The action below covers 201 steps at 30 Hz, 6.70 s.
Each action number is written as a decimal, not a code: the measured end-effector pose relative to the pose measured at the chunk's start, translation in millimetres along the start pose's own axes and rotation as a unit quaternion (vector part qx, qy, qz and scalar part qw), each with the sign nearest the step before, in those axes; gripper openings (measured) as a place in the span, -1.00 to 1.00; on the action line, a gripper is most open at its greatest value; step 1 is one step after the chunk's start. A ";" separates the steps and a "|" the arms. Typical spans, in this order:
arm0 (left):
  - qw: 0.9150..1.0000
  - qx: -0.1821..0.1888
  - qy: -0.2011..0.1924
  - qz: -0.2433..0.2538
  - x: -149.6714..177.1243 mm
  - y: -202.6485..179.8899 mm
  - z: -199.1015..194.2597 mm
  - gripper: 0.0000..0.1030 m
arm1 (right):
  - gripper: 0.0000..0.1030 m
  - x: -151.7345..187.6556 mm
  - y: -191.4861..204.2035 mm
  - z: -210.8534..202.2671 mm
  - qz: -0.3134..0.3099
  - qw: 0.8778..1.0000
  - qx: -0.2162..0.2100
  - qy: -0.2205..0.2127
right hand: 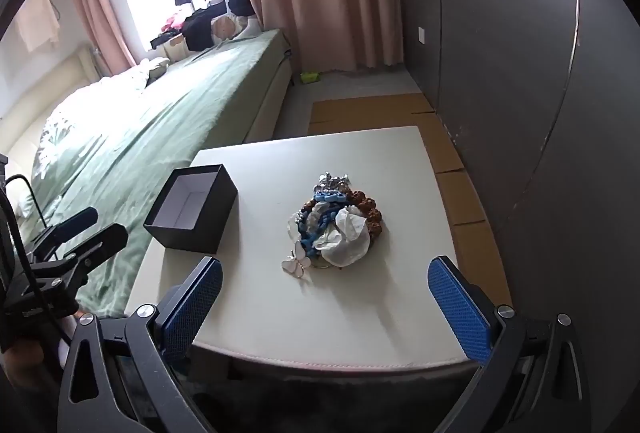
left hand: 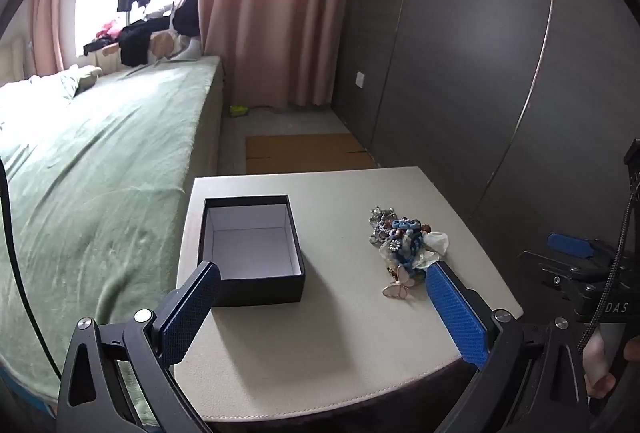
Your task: Organize jewelry
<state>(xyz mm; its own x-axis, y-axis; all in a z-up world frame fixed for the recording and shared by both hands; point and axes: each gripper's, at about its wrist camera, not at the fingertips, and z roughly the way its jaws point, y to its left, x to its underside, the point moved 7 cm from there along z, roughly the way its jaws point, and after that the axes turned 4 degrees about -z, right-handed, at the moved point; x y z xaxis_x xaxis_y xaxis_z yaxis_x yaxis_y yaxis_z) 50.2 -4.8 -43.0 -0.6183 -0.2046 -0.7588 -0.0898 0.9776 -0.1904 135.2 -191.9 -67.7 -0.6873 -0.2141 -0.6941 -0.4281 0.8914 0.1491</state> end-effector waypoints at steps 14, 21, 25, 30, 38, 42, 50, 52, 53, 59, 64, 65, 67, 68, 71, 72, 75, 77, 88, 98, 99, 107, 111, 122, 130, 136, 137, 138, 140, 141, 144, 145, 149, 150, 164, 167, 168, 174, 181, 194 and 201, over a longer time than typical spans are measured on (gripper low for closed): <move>1.000 -0.002 -0.003 -0.009 -2.6 -1.6 1.4 0.99 | 1.00 -1.0 -2.6 -5.4 -0.004 1.000 0.008 -0.008; 1.000 -0.002 -0.007 -0.007 -1.8 -0.8 0.2 0.99 | 1.00 -1.8 -4.3 -5.8 -0.003 1.000 0.010 -0.010; 1.000 -0.002 -0.008 -0.007 -1.4 -1.0 2.0 0.99 | 1.00 -1.7 -4.5 -6.2 -0.003 1.000 0.011 -0.011; 1.000 -0.003 -0.008 -0.008 -0.5 -0.5 1.3 0.99 | 1.00 -2.0 -5.2 -6.1 -0.001 1.000 0.012 -0.012; 1.000 -0.003 -0.008 -0.007 -0.3 -1.6 1.1 0.99 | 1.00 -2.3 -5.4 -5.3 -0.002 1.000 0.013 -0.012; 1.000 -0.003 -0.008 -0.007 -0.7 -1.4 0.6 0.99 | 1.00 -2.3 -4.9 -5.8 -0.001 1.000 0.013 -0.012; 1.000 -0.002 -0.007 -0.006 0.5 -0.4 1.8 0.99 | 1.00 -2.5 -4.4 -6.2 -0.001 1.000 0.013 -0.012; 1.000 -0.002 -0.008 -0.006 -0.7 -1.6 0.4 0.99 | 1.00 -2.4 -4.5 -6.4 -0.002 1.000 0.013 -0.012; 1.000 -0.002 -0.008 -0.006 -0.7 -1.3 0.5 0.99 | 1.00 -2.5 -4.4 -6.2 -0.002 1.000 0.013 -0.012; 1.000 -0.002 -0.007 -0.007 -0.2 -1.3 0.6 0.99 | 1.00 -2.3 -4.4 -6.4 -0.001 1.000 0.013 -0.012; 1.000 0.000 -0.006 -0.010 0.0 -0.2 1.8 0.99 | 1.00 -2.1 -4.3 -6.1 0.000 1.000 0.012 -0.011; 1.000 0.000 -0.005 -0.010 -0.2 -0.3 2.2 0.99 | 1.00 -2.1 -4.4 -6.1 0.002 1.000 0.012 -0.010; 1.000 0.001 -0.006 -0.010 -2.4 -5.7 5.0 0.99 | 1.00 -2.7 -4.9 -5.6 0.005 1.000 0.010 -0.010; 1.000 0.002 -0.006 -0.011 -2.5 -6.2 5.6 0.99 | 1.00 -3.5 -6.9 -5.8 0.009 1.000 0.009 -0.010; 1.000 0.006 -0.004 -0.013 -2.6 -10.0 10.4 0.99 | 1.00 -5.2 -13.3 -5.2 0.027 1.000 0.007 -0.011; 1.000 0.008 -0.003 -0.014 -3.1 -11.6 12.3 0.96 | 1.00 -5.2 -16.7 -4.6 0.033 0.999 0.008 -0.010; 1.000 0.019 -0.002 -0.017 -4.6 -18.1 18.8 0.91 | 1.00 -6.6 -32.2 0.7 0.065 0.998 0.013 -0.004; 0.999 0.028 0.002 -0.019 -4.5 -23.3 24.8 0.86 | 1.00 -7.0 -41.5 4.6 0.085 0.996 0.015 0.001; 0.998 0.053 0.040 -0.005 -1.5 -55.0 70.0 0.39 | 0.83 -5.4 -79.6 35.7 0.168 0.985 -0.003 0.029; 0.994 0.066 0.086 -0.018 -18.7 -62.2 107.1 0.01 | 0.52 4.2 -80.1 99.3 0.243 0.963 -0.082 0.086; 0.994 0.064 0.090 -0.018 -20.0 -62.3 112.4 -0.01 | 0.52 4.0 -78.0 105.0 0.246 0.961 -0.088 0.090; 0.992 0.060 0.106 -0.034 -28.6 -54.7 137.4 -0.12 | 0.38 7.8 -63.6 145.4 0.259 0.951 -0.111 0.127; 0.989 0.065 0.124 -0.052 -16.3 -47.4 150.5 -0.18 | -0.28 12.2 -59.1 160.6 0.256 0.949 -0.109 0.148; 0.981 0.077 0.177 0.005 28.8 -67.5 152.4 -0.18 | -0.94 1.9 -69.1 132.6 0.242 0.960 -0.101 0.098; 0.976 0.070 0.203 0.039 52.9 -74.9 152.4 -0.17 | -0.94 -5.9 -70.8 117.0 0.248 0.960 -0.106 0.074; 0.974 0.055 0.210 0.060 65.8 -82.5 156.4 -0.17 | -0.94 -4.1 -82.7 98.7 0.259 0.959 -0.099 0.055; 0.974 0.055 0.209 0.062 67.8 -84.0 156.4 -0.17 | -0.94 -3.6 -84.8 97.4 0.261 0.959 -0.096 0.054; 0.974 0.053 0.209 0.065 69.5 -85.6 156.8 -0.17 | -0.94 -2.6 -87.5 95.2 0.264 0.959 -0.093 0.053; 0.975 0.044 0.205 0.074 71.6 -87.0 157.4 -0.17 | -0.94 -0.4 -90.9 91.5 0.266 0.958 -0.089 0.052; 0.975 0.039 0.203 0.077 72.5 -87.1 158.0 -0.17 | -0.94 -0.1 -93.1 89.1 0.268 0.958 -0.089 0.049; 0.977 0.033 0.193 0.081 72.8 -87.9 159.7 -0.17 | -0.94 0.5 -97.0 81.6 0.272 0.957 -0.089 0.041; 0.978 0.032 0.190 0.083 72.5 -88.2 160.1 -0.17 | -0.94 0.2 -97.9 78.9 0.273 0.957 -0.089 0.038; 0.979 0.025 0.181 0.094 72.0 -90.3 163.0 -0.18 | -0.94 0.1 -102.0 69.3 0.276 0.956 -0.093 0.027; 0.979 0.023 0.180 0.098 72.1 -90.6 163.0 -0.21 | -0.94 0.2 -102.6 67.5 0.276 0.956 -0.093 0.025; 0.985 0.044 0.155 0.058 42.4 -68.1 136.6 -0.39 | -0.94 -2.9 -88.5 70.6 0.260 0.960 -0.098 0.024; 0.988 0.043 0.143 0.041 33.8 -56.0 125.4 -0.39 | -0.94 -7.1 -78.3 70.4 0.248 0.963 -0.102 0.020; 0.989 0.042 0.139 0.034 30.1 -51.6 122.4 -0.39 | -0.94 -8.7 -73.7 70.1 0.244 0.964 -0.105 0.018; 0.993 0.032 0.117 -0.002 7.2 -25.8 106.6 -0.39 | -0.94 -17.1 -52.6 68.1 0.230 0.965 -0.124 0.003; 0.995 0.014 0.090 -0.038 -15.5 11.6 86.9 -0.39 | -0.94 -31.1 -20.4 67.8 0.212 0.965 -0.153 -0.019; 0.991 -0.004 0.053 -0.121 -43.0 86.0 62.2 -0.39 | -0.94 -61.2 58.6 83.3 0.150 0.966 -0.207 -0.028; 0.986 -0.008 0.049 -0.157 -46.6 119.3 59.1 -0.39 | -0.94 -77.1 107.7 100.0 0.123 0.964 -0.235 -0.020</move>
<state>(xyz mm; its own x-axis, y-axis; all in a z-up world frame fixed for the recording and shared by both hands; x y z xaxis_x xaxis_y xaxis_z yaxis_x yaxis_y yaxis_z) 114.4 118.4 -67.2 -0.6298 -0.4932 -0.6001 -0.3012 0.8672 -0.3965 200.8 -39.4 -68.6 -0.7821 0.0044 -0.6231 -0.4813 0.6309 0.6085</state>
